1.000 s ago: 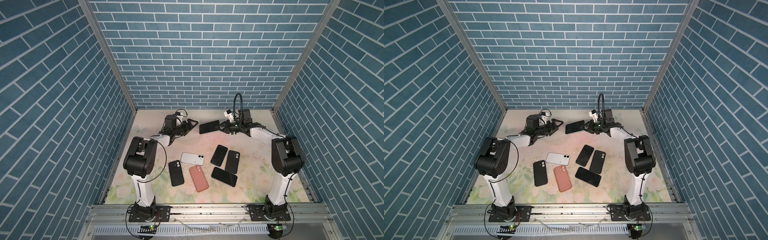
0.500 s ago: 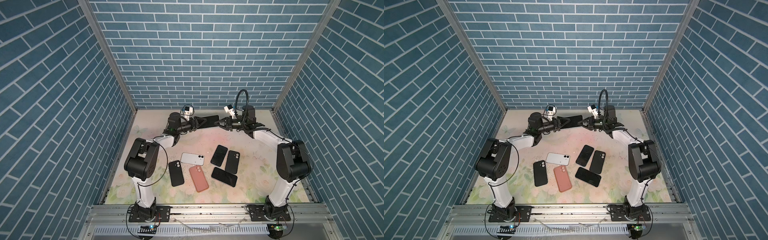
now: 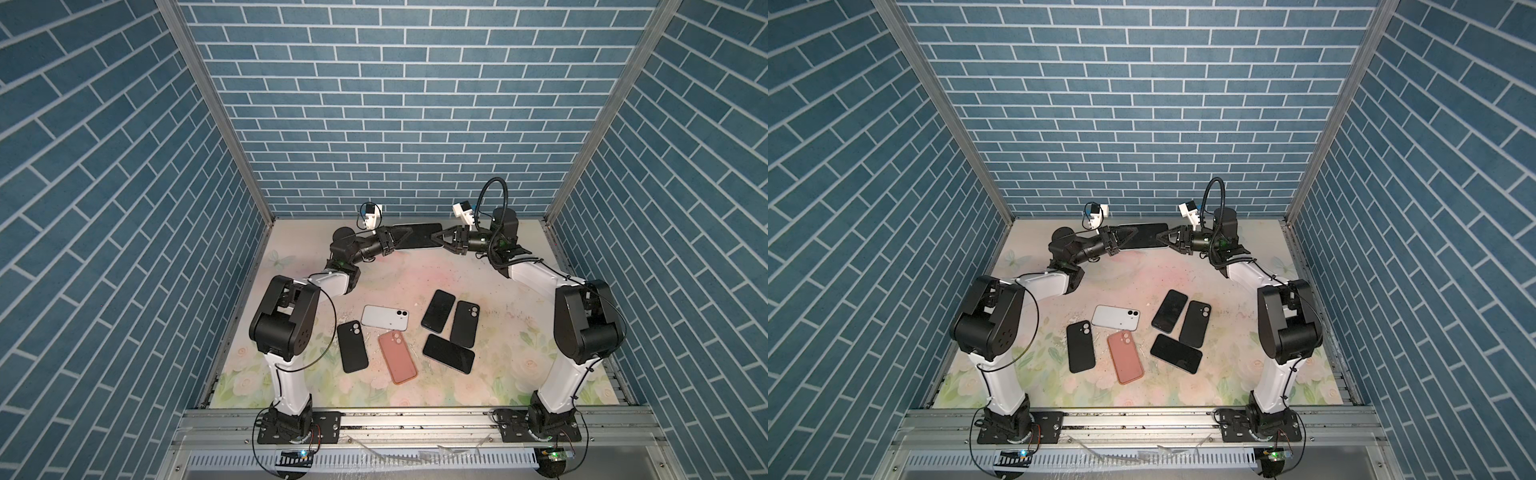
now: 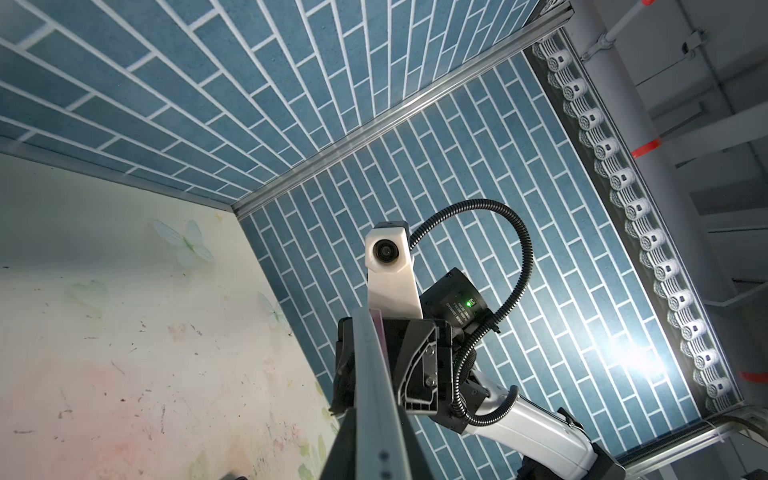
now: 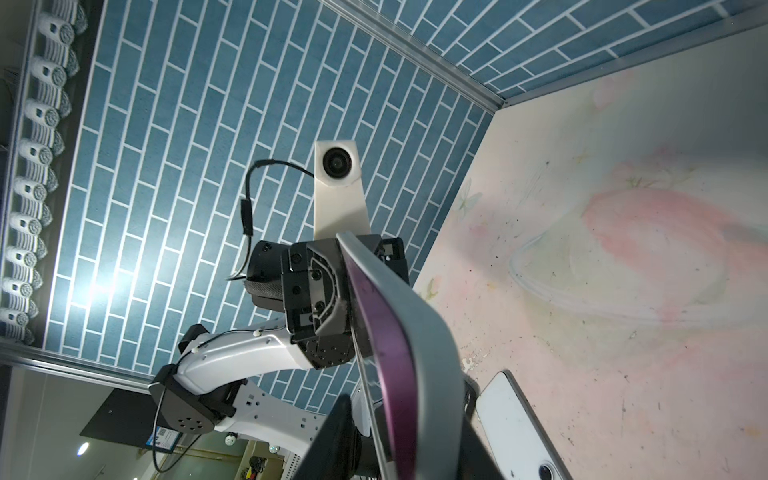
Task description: Put the phone into the phone case
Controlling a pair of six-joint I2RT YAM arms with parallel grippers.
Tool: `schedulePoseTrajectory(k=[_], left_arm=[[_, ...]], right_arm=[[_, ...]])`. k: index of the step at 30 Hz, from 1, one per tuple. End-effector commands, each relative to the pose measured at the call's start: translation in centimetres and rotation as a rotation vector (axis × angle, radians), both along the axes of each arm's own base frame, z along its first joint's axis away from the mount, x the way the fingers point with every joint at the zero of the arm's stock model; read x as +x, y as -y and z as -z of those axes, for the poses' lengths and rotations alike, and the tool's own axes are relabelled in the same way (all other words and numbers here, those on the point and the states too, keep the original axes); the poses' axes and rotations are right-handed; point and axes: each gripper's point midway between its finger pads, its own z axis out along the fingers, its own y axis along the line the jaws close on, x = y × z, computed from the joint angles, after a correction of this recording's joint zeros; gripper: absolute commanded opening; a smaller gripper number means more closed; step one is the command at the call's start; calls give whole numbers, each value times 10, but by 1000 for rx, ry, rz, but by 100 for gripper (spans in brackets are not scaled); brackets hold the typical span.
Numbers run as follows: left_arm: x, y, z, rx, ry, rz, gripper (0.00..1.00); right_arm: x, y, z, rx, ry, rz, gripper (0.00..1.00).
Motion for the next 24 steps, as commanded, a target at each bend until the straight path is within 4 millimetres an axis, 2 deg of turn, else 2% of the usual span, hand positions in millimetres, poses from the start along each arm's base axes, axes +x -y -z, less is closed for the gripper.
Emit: schedulePoseTrajectory(k=[1, 6, 9, 13, 17, 20, 23, 24], left_arm=[[-14, 4, -15, -27, 73, 32, 16], [-13, 7, -9, -42, 56, 38, 16], [-13, 8, -9, -42, 54, 39, 15], [-12, 9, -10, -37, 53, 39, 15], [-12, 9, -11, -36, 56, 37, 15], [-13, 9, -12, -36, 57, 37, 15], [-13, 9, -11, -30, 56, 38, 15], [-13, 9, -10, -29, 56, 35, 15]], right_arm=[[5, 5, -42, 74, 86, 19, 38], [12, 3, -52, 96, 92, 24, 38], [13, 3, -53, 98, 93, 30, 34], [16, 4, -50, 93, 85, 43, 24], [22, 4, -36, 53, 71, 75, 11], [25, 6, -28, 20, 79, 101, 5], [26, 7, -23, -9, 91, 115, 6], [26, 7, -21, -16, 92, 118, 10]])
